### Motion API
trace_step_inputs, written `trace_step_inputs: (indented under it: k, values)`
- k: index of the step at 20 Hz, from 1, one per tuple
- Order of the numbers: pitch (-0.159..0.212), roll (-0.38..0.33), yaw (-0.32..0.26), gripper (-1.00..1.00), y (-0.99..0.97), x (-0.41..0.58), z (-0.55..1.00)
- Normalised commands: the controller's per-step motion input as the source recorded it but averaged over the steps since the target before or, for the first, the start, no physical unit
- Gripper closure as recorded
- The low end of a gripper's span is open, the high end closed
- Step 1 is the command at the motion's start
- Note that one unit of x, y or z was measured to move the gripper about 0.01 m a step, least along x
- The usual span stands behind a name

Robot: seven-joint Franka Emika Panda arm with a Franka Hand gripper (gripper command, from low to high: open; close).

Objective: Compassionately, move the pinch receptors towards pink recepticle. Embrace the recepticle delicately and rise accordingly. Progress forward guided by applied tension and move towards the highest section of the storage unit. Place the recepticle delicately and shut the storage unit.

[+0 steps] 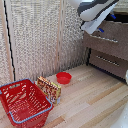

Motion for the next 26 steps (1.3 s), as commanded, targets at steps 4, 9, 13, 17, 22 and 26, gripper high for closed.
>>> trace_step_inputs:
  k: [4, 9, 13, 17, 22, 26]
  values:
    - [0.106, -0.185, 0.099, -1.00, 0.51, 0.003, -0.05]
    - [0.099, -0.202, 0.163, -1.00, 0.29, 0.059, -0.23]
    - [0.098, -0.206, 0.215, -1.00, -0.01, 0.000, -0.58]
    - [0.011, -0.218, 0.208, -1.00, -0.01, 0.049, -0.35]
    - [-0.088, -0.242, 0.153, -1.00, -0.14, 0.101, -0.02]
    - [-0.166, -0.207, 0.121, -1.00, -0.29, 0.053, 0.29]
